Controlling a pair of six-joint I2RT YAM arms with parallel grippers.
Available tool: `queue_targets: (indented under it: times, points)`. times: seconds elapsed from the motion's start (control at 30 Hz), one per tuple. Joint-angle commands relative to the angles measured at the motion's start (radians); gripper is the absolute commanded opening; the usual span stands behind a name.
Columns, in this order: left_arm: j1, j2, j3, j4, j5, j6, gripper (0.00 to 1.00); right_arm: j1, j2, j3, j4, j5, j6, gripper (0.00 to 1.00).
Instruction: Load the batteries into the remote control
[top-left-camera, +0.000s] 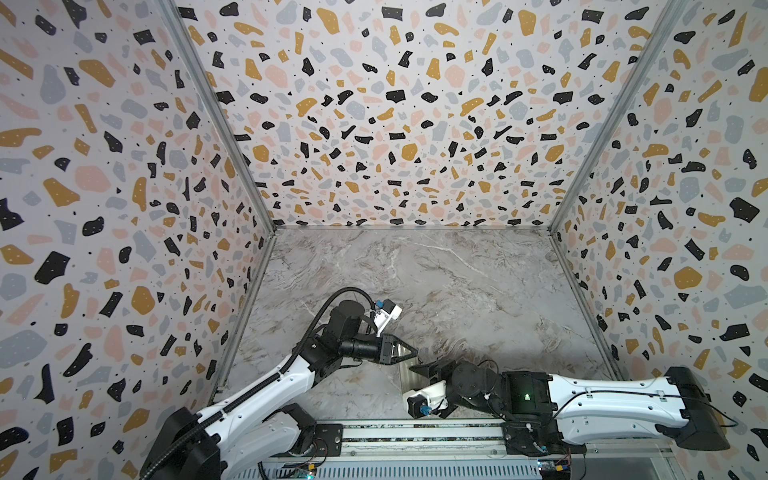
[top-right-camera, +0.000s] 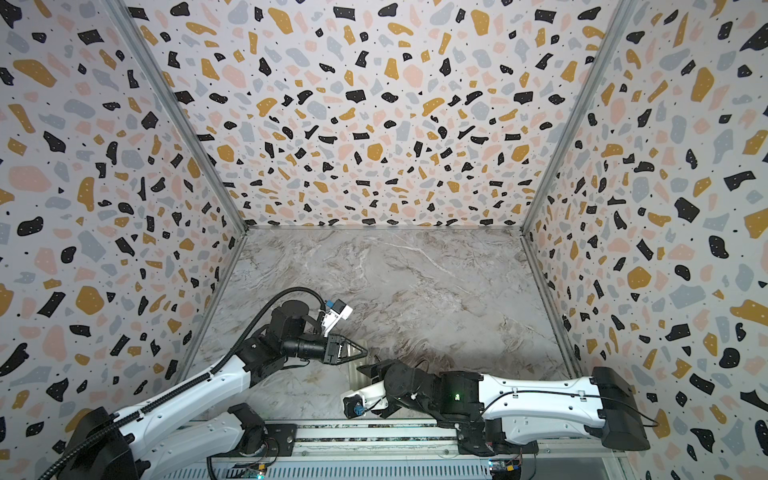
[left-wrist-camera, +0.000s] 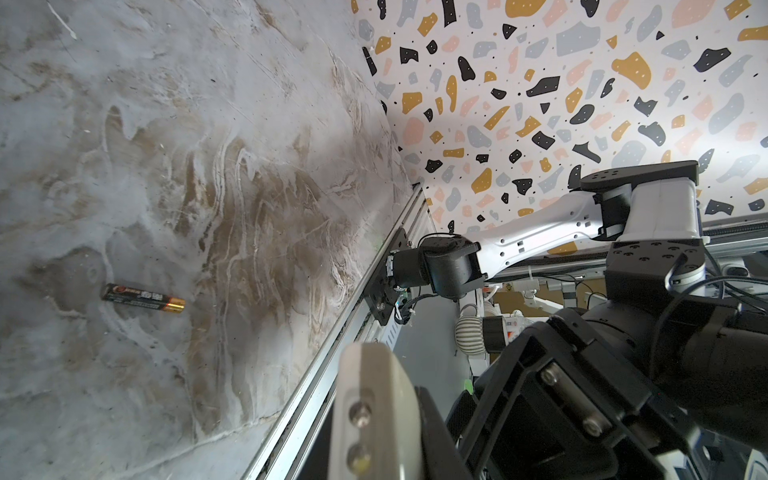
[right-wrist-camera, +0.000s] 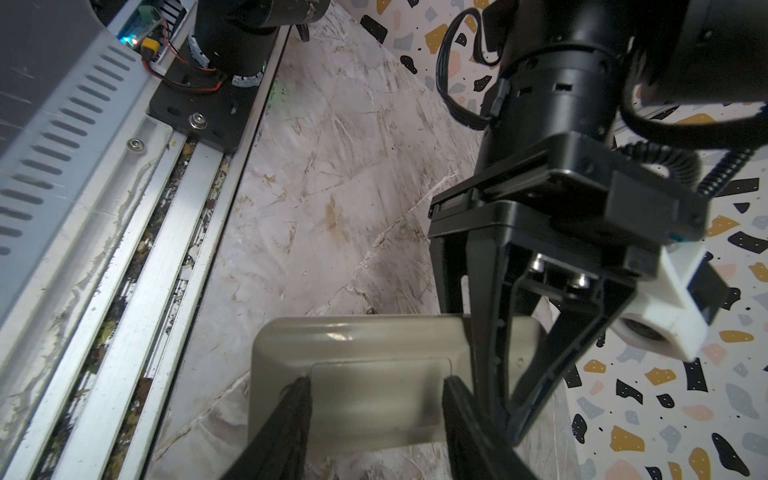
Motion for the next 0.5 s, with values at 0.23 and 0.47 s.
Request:
queue_targets:
  times: [0.23, 0.47]
  points:
    - [-0.003, -0.023, 0.01, 0.044, 0.033, 0.0, 0.0, 0.0, -0.017, 0.028, -0.032, -0.045, 0.02, 0.54]
    - [-0.002, -0.023, 0.007, 0.045, 0.035, -0.001, 0.0, -0.001, -0.025, 0.03, -0.033, -0.061, 0.023, 0.54]
